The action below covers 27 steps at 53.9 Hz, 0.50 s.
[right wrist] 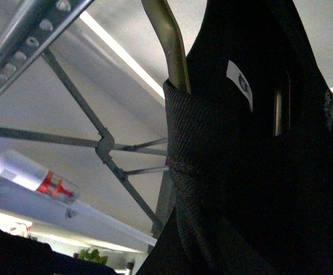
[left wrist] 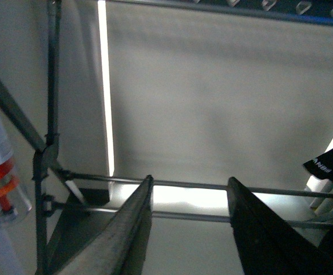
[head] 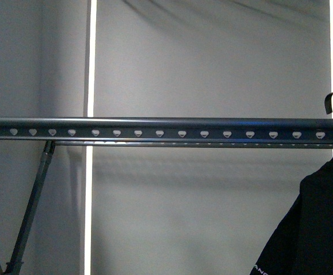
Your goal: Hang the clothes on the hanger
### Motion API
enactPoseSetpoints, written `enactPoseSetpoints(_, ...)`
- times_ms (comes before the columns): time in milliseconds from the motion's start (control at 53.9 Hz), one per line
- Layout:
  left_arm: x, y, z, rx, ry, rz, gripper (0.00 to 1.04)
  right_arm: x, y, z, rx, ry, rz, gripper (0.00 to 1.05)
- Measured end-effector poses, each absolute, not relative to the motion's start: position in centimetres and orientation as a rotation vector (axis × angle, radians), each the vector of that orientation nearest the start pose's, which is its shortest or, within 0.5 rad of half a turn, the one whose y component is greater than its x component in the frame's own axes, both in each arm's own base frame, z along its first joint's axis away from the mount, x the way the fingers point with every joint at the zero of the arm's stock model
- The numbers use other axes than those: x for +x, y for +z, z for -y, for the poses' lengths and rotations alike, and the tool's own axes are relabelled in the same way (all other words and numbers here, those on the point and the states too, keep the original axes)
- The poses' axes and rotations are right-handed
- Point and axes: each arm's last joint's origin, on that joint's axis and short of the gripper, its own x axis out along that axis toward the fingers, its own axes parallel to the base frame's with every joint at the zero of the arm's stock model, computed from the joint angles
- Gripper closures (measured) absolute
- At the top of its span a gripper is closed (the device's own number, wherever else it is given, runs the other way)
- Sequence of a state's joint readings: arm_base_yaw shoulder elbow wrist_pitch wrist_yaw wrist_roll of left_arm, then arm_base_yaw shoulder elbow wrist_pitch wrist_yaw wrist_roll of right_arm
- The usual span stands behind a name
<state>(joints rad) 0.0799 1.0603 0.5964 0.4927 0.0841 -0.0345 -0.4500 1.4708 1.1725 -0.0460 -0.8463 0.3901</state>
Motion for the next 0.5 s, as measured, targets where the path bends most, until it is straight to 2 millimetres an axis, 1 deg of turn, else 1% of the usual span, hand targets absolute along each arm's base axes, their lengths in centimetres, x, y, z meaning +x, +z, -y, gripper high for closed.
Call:
enactPoseSetpoints(37, 22.7, 27.0, -1.5, -0.025, 0.002, 0.014, 0.74, 30.8, 32.5, 12.5, 0.615, 0.324, -0.347, 1.02)
enactPoseSetpoints(56, 22.3, 26.1, -1.5, -0.023, 0.004, 0.003, 0.79, 31.1, 32.7, 12.7, 0.628, 0.317, -0.345, 1.02)
enactPoseSetpoints(74, 22.3, 26.0, -1.5, -0.021, 0.005, 0.001, 0.81, 31.2, 32.7, 12.7, 0.633, 0.315, -0.345, 1.02)
enactPoseSetpoints(148, 21.1, 24.3, -1.2, -0.016, 0.006, -0.013, 0.96, 32.1, 33.3, 13.0, 0.653, 0.289, -0.34, 1.02)
enactPoseSetpoints(186, 20.4, 23.7, -0.7, -0.015, 0.027, -0.011, 1.03, 32.7, 33.8, 13.0, 0.667, 0.283, -0.337, 1.02)
enactPoseSetpoints(223, 20.0, 23.3, -0.5, -0.012, 0.021, -0.007, 1.01, 33.1, 34.1, 13.0, 0.672, 0.277, -0.336, 1.02)
enactPoseSetpoints(315, 18.9, 22.4, 0.0, -0.006, -0.002, -0.002, 1.01, 34.1, 34.9, 12.9, 0.682, 0.263, -0.331, 1.02)
enactPoseSetpoints(501, 17.0, 20.5, 0.0, -0.006, -0.002, -0.007, 1.01, 36.1, 36.2, 12.7, 0.697, 0.206, -0.33, 1.02)
